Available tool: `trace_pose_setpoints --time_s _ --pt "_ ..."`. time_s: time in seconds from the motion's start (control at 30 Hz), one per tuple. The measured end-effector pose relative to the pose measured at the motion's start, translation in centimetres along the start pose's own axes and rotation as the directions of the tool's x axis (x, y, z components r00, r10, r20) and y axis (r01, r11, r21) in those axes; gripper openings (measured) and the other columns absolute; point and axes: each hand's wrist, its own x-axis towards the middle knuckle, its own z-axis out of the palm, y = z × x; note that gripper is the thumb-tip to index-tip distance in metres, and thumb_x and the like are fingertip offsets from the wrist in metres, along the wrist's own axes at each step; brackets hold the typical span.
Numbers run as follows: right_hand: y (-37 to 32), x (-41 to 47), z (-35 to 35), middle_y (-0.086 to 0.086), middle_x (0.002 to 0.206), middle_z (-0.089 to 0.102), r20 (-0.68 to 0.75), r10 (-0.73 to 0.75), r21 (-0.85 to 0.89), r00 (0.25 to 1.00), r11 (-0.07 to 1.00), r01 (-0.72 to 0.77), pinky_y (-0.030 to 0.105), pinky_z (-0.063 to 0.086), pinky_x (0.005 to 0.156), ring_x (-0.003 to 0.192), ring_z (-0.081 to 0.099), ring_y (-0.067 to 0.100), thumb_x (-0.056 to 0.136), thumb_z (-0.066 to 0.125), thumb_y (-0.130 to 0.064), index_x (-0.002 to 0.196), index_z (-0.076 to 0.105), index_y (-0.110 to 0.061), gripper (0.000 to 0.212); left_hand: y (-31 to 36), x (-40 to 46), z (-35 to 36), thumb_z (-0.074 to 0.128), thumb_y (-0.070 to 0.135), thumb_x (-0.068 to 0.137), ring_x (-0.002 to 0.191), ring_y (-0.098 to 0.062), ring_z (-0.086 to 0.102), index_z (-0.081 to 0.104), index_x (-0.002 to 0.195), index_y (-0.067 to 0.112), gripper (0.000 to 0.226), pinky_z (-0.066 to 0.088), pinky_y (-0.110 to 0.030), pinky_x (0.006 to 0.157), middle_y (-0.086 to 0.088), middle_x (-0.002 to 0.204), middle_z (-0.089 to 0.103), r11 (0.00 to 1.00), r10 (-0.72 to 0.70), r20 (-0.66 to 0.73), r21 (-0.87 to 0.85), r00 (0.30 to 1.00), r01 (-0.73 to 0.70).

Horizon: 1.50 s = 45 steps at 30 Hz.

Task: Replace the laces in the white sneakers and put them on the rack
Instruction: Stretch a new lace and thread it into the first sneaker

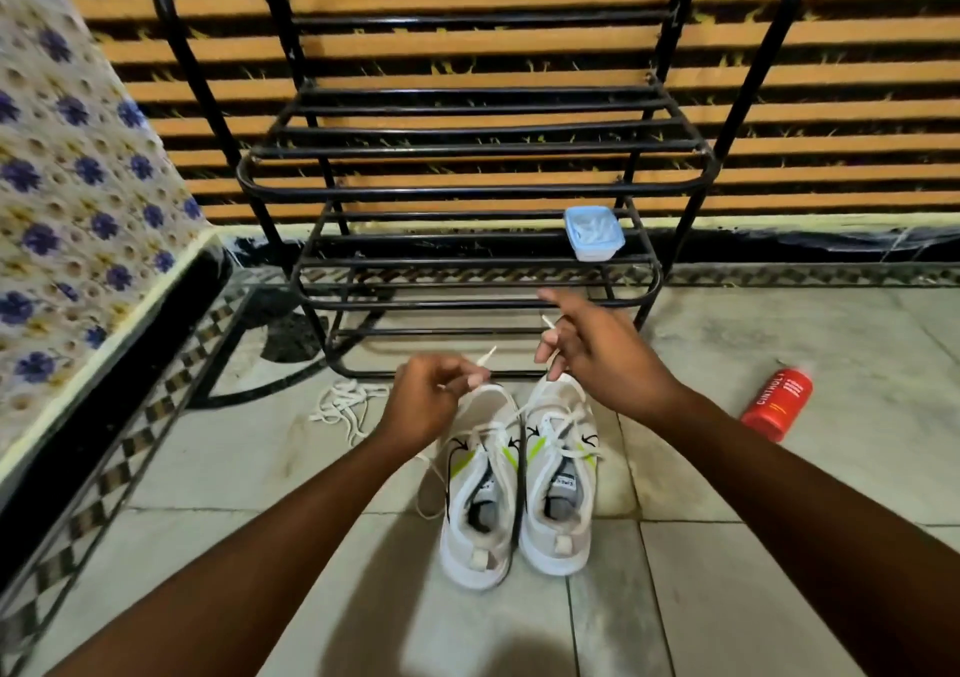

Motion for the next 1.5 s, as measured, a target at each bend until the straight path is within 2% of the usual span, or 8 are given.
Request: trace_pose_setpoints --time_s 0.07,0.17,0.3,0.53,0.77,1.13,1.33,1.5 --pt "-2.5 0.4 -1.5 0.002 0.081 0.074 -0.084 -0.013 0.101 0.996 0.995 0.021 0.037 0.059 0.068 0.063 0.073 0.019 0.105 0.046 -0.008 0.116 0.062 -0.012 0.019 4.7 0.3 -2.1 0.063 -0.004 0.098 0.080 -0.020 0.076 0.075 0.099 0.000 0.012 0.063 -0.036 0.081 -0.008 0.087 0.080 0.987 0.065 -0.028 -0.149 0.997 -0.069" --pt "-6.5 1.4 -3.8 0.011 0.080 0.075 -0.156 0.006 0.247 0.988 0.968 0.033 0.041 0.061 0.070 0.066 0.073 0.030 0.104 0.050 -0.006 0.091 0.067 -0.005 0.021 11.9 0.2 -5.5 0.058 -0.005 0.101 0.076 -0.030 0.076 0.065 0.120 -0.004 0.020 0.063 -0.032 0.075 -0.016 0.088 0.079 0.960 0.147 -0.097 -0.226 0.984 -0.166" --pt "-12.2 3.1 -7.2 -0.005 0.084 0.075 -0.343 -0.047 0.216 0.938 0.968 0.128 0.020 0.052 0.076 0.080 0.071 0.007 0.099 0.063 -0.013 0.089 0.078 -0.016 0.019 20.5 -0.4 -9.8 0.059 0.000 0.101 0.079 -0.022 0.076 0.067 0.119 0.000 0.020 0.064 -0.031 0.078 -0.016 0.093 0.079 0.916 0.134 -0.145 -0.360 0.980 -0.178" --pt "-21.2 4.2 -11.2 -0.009 0.093 0.077 -0.517 0.004 0.368 0.856 0.904 0.217 0.027 0.055 0.086 0.094 0.069 0.004 0.094 0.072 -0.019 0.094 0.081 -0.020 0.009 28.8 -1.0 -14.9 0.057 0.016 0.106 0.089 -0.015 0.073 0.068 0.112 0.007 0.015 0.061 -0.029 0.074 -0.007 0.098 0.079 0.888 0.146 -0.216 -0.402 0.965 -0.224" --pt "-26.0 4.8 -13.6 -0.005 0.098 0.077 -0.491 0.132 0.517 0.861 0.840 0.166 0.017 0.047 0.075 0.099 0.069 0.010 0.091 0.074 -0.015 0.098 0.081 -0.016 0.009 32.2 -1.3 -17.2 0.068 0.021 0.099 0.105 -0.017 0.068 0.074 0.102 0.020 0.007 0.055 -0.049 0.095 0.006 0.096 0.077 0.894 0.179 -0.274 -0.355 0.945 -0.273" --pt "-29.2 6.4 -15.4 -0.002 0.087 0.076 -0.568 0.084 0.460 0.818 0.857 0.232 0.026 0.057 0.075 0.086 0.073 0.010 0.084 0.081 -0.012 0.090 0.077 -0.021 0.012 36.9 0.2 -18.5 0.071 0.021 0.096 0.101 -0.017 0.065 0.075 0.101 0.017 0.007 0.050 -0.039 0.082 0.004 0.096 0.076 0.858 0.202 -0.265 -0.416 0.943 -0.300" --pt "-28.9 6.0 -14.9 -0.002 0.079 0.077 -0.611 0.093 0.529 0.786 0.787 0.318 0.021 0.053 0.075 0.080 0.074 0.005 0.082 0.081 -0.005 0.097 0.069 -0.012 0.021 37.9 0.7 -18.2 0.076 0.025 0.093 0.103 -0.017 0.067 0.077 0.103 0.023 0.011 0.053 -0.049 0.096 0.005 0.101 0.076 0.828 0.213 -0.290 -0.453 0.933 -0.330" --pt "-28.5 5.6 -14.6 0.001 0.082 0.078 -0.616 0.068 0.536 0.785 0.766 0.354 0.021 0.056 0.075 0.082 0.075 0.009 0.082 0.081 -0.003 0.098 0.068 -0.010 0.022 37.2 0.7 -18.1 0.078 0.028 0.091 0.105 -0.019 0.066 0.079 0.101 0.025 0.011 0.052 -0.039 0.083 0.004 0.103 0.077 0.790 0.201 -0.307 -0.511 0.930 -0.340"
